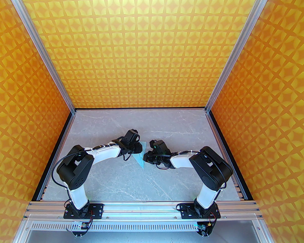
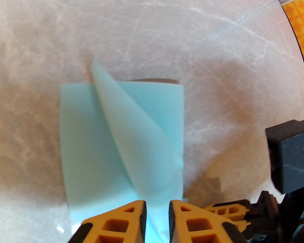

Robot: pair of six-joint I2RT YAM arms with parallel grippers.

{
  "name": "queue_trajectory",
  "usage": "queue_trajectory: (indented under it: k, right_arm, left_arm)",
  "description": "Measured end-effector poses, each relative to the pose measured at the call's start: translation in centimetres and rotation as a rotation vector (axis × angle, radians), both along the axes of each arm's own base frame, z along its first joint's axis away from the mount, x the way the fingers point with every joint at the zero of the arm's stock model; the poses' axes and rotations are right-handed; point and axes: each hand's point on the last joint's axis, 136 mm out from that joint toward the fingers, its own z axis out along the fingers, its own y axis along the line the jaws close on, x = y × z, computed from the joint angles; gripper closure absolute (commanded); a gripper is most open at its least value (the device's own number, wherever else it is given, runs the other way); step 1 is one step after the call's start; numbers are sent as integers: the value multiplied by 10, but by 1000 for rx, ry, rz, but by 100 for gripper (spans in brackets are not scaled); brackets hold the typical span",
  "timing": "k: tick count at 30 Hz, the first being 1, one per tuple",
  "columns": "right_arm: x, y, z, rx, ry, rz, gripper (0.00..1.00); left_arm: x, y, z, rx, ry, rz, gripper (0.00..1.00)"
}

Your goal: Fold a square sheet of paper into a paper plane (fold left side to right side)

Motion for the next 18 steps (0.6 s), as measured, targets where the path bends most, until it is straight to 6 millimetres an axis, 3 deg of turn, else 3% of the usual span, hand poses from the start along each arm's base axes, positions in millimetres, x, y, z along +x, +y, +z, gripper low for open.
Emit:
queue_trajectory:
  k: [7,18]
  right_arm:
    - [0,0,0,0,1,0,87]
    - [0,0,0,1,2,1,88]
  left_arm:
    - [-6,-2,2,-34,22,-1,88]
    - [-59,4,-13,-119,160,65,95]
